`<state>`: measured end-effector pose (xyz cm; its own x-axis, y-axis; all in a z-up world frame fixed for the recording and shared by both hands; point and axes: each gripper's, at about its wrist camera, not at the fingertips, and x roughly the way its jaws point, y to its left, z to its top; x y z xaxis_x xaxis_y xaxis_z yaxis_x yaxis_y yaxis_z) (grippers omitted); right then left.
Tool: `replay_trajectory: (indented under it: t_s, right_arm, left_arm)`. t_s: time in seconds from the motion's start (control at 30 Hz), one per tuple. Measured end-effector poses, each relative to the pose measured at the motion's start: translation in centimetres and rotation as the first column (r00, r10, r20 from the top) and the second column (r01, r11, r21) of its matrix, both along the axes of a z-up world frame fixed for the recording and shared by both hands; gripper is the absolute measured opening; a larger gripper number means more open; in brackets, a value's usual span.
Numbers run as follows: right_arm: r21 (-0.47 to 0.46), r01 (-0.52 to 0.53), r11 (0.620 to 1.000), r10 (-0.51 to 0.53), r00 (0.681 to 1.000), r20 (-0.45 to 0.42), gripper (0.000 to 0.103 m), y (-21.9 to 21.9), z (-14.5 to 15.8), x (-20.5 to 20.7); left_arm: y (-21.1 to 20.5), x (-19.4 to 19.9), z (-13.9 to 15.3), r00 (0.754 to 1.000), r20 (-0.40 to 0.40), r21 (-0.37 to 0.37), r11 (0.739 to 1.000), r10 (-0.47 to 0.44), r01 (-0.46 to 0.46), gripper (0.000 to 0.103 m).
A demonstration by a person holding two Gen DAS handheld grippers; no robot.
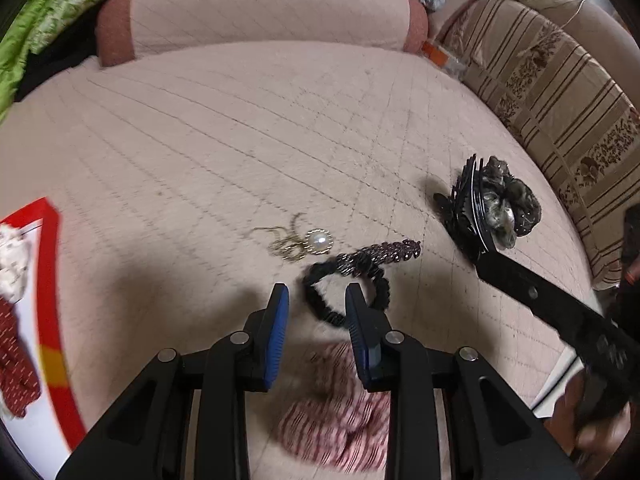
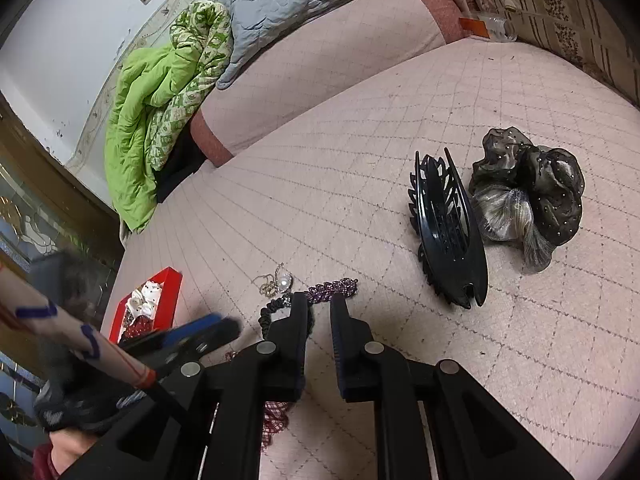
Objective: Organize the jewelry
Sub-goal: 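Close left tool on the black beaded hair tie, then grasp small black comb clip with right tool while left tool holds the hair tie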
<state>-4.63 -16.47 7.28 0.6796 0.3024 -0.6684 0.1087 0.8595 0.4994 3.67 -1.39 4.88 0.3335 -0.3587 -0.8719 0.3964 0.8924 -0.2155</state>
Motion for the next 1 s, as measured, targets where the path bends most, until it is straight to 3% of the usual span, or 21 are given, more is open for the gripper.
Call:
replay_trajectory:
  t_s: [0.17,0.2,0.27,0.3,0.47,0.53,0.7,0.83,1.0]
  right_arm:
    - [0.010,0.009,1.000,-0.009,1.000,-0.001,0.014,-0.3,0.0,0.1]
    - [0.012,0.011,1.000,-0.011,1.000,-0.001,0.014,-0.4,0.0,0.1]
    - [0.014,0.013,1.000,-0.013,1.000,-0.003,0.014,-0.5,0.0,0.1]
    - [0.015,0.013,1.000,-0.013,1.000,-0.004,0.015,-0.5,-0.1,0.1]
    - [0.020,0.013,1.000,-0.013,1.000,-0.014,0.019,-0.2,-0.2,0.7]
    - [0.035,0.013,0.999,-0.013,1.000,-0.021,0.027,0.0,-0.5,1.0]
    - [0.073,0.020,0.997,-0.015,0.997,-0.070,0.028,0.4,-1.7,2.2]
    - [0.097,0.019,0.995,-0.007,0.992,-0.129,0.028,1.2,-3.0,3.0]
    - [0.044,0.044,0.998,-0.035,0.983,-0.181,0.028,2.0,-4.1,4.4]
  left_arm:
    - [-1.7,0.8,-2.2,0.999,-0.027,0.061,0.998,-0.026,0.028,0.026]
    - [-1.8,0.8,-2.5,1.000,-0.012,0.083,0.996,-0.022,0.023,0.024]
    - [-1.7,0.6,-2.6,0.999,0.029,0.121,0.992,-0.024,0.021,0.007]
    - [-1.4,0.6,-2.5,0.999,0.045,0.123,0.992,-0.017,0.011,0.007]
    - [2.0,0.2,-1.1,0.993,0.113,0.084,0.995,0.042,-0.051,0.006]
    - [3.5,-0.2,-0.2,0.987,0.151,0.064,0.996,0.055,-0.065,0.006]
    - [7.3,-2.3,2.5,0.959,0.271,0.061,0.993,0.084,-0.104,0.006]
    - [9.4,-3.6,3.6,0.943,0.316,0.035,0.992,0.102,-0.119,0.006]
    - [10.5,-4.0,3.9,0.930,0.345,0.006,0.991,0.125,-0.135,0.006]
